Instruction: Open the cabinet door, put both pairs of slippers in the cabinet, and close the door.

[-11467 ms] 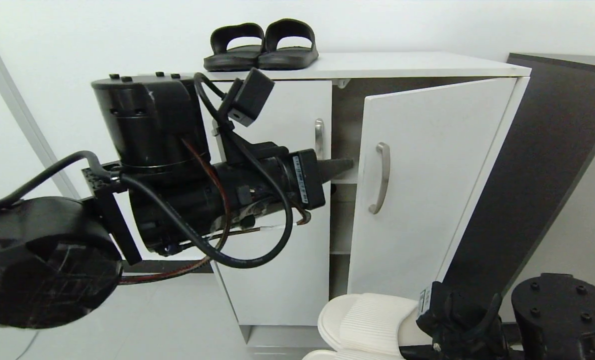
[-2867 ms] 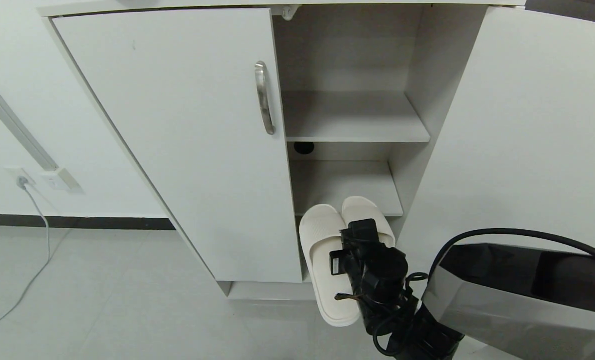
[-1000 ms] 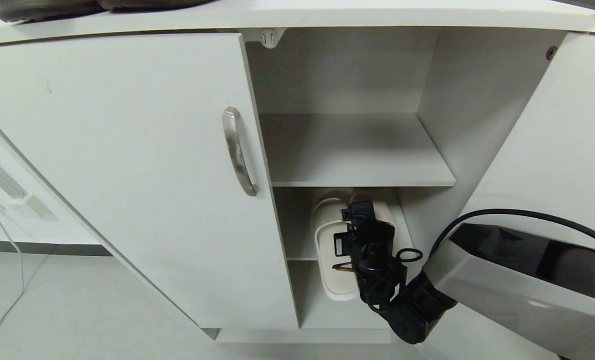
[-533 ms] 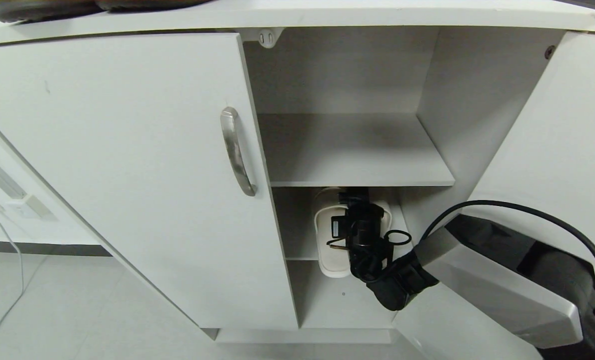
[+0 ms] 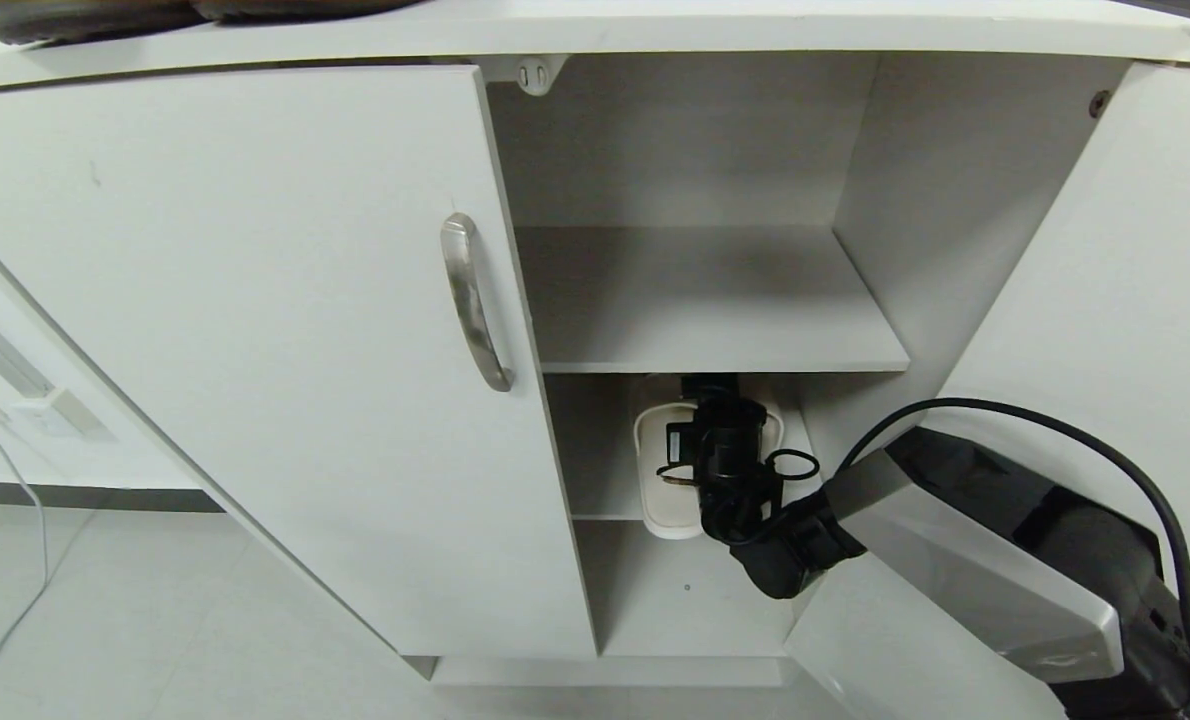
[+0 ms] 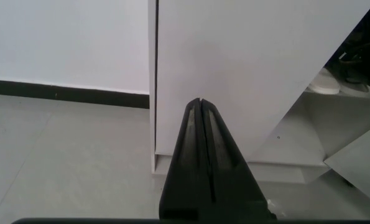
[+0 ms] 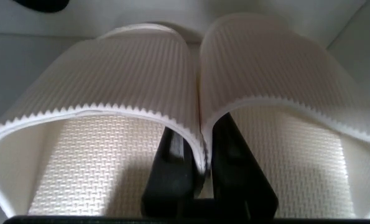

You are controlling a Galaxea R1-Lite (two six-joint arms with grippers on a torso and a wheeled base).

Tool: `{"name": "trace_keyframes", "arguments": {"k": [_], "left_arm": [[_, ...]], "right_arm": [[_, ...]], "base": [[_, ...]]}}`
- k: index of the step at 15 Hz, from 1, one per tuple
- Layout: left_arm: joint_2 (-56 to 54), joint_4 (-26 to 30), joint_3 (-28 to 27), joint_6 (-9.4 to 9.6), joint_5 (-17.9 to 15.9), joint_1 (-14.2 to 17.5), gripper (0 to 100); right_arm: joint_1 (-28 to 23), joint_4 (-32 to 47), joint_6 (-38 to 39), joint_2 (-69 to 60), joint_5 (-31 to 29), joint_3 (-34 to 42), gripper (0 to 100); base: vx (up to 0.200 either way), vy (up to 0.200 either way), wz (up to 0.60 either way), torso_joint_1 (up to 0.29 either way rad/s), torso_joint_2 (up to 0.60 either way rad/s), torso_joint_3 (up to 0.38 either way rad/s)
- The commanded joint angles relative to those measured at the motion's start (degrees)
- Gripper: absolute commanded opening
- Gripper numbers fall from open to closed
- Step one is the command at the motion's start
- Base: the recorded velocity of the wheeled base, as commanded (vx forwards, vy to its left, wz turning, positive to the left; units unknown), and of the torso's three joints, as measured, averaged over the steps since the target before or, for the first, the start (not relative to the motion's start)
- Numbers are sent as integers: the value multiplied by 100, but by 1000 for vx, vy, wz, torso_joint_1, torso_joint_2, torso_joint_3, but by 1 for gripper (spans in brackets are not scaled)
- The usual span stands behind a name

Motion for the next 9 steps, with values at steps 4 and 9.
{"name": "trace_keyframes", "arguments": {"k": [4, 9], "left_arm": [[0, -1, 1, -1, 6, 2, 0], [9, -1, 1, -1, 6, 2, 0]], "right_arm": [[-14, 75, 4, 105, 11, -101, 0], [13, 145, -4, -27, -7, 145, 100]], "base": [[0, 0, 0, 0, 0, 0], [0, 0, 0, 0, 0, 0]]}}
